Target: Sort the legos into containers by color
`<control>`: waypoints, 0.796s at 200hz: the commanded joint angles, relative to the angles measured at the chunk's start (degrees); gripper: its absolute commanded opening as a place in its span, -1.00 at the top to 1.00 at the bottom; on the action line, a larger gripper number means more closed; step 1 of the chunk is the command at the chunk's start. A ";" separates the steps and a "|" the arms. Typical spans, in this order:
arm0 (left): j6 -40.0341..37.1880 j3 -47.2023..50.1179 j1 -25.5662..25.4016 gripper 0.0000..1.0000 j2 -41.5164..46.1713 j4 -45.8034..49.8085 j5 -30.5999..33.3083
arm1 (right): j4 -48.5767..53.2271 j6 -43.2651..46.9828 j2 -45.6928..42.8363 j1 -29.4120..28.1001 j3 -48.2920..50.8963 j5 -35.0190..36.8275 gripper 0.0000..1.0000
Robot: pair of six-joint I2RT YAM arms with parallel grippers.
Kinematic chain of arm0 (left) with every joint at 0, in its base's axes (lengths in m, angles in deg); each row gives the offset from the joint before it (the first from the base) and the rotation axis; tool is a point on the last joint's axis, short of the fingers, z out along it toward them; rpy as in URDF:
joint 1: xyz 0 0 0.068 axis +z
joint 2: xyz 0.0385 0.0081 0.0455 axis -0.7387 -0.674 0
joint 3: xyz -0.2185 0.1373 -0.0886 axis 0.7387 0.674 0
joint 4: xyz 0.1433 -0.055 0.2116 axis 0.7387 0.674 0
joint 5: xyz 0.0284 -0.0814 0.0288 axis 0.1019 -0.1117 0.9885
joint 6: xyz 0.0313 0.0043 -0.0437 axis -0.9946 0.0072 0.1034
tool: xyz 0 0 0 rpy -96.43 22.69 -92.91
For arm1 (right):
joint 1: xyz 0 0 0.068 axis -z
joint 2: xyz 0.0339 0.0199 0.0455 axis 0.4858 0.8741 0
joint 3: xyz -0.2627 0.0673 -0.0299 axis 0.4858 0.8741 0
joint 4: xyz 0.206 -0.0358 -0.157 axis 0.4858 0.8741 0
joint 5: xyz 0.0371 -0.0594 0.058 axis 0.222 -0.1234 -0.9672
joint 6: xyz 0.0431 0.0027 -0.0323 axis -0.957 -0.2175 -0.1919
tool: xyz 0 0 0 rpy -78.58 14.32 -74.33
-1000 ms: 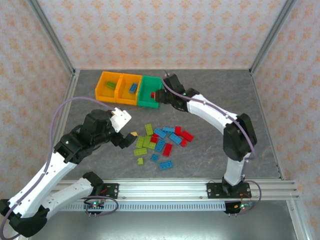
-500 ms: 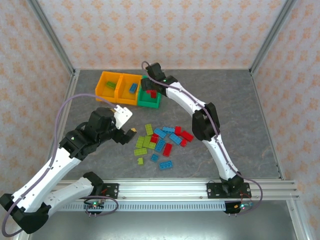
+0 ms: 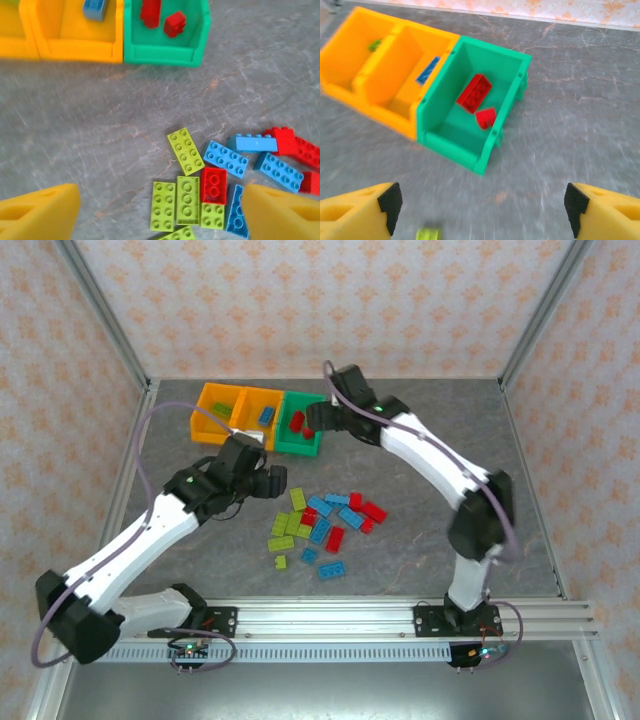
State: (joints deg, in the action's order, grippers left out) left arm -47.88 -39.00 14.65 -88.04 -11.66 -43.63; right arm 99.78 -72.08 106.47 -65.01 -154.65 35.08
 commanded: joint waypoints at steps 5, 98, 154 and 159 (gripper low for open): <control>20.48 -1.87 0.20 -0.61 -8.13 -3.16 -1.87 | -0.28 -2.62 -12.63 0.08 13.13 -5.81 -0.80; 28.18 -12.45 -0.06 -0.37 -37.36 -4.64 -8.19 | 6.47 -6.26 -25.52 0.08 26.97 -0.61 -0.86; 27.55 -11.16 0.01 -0.02 -42.28 -3.65 -6.68 | 7.69 -7.04 -24.87 0.04 25.87 -0.90 -0.86; 27.42 -11.03 -0.02 0.03 -42.51 -3.85 -7.16 | 7.64 -7.16 -24.82 0.07 25.77 -1.05 -0.86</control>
State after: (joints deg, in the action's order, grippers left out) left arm -20.75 -50.10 14.65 -128.85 -16.44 -51.00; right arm 106.03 -78.13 82.39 -65.01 -127.97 32.61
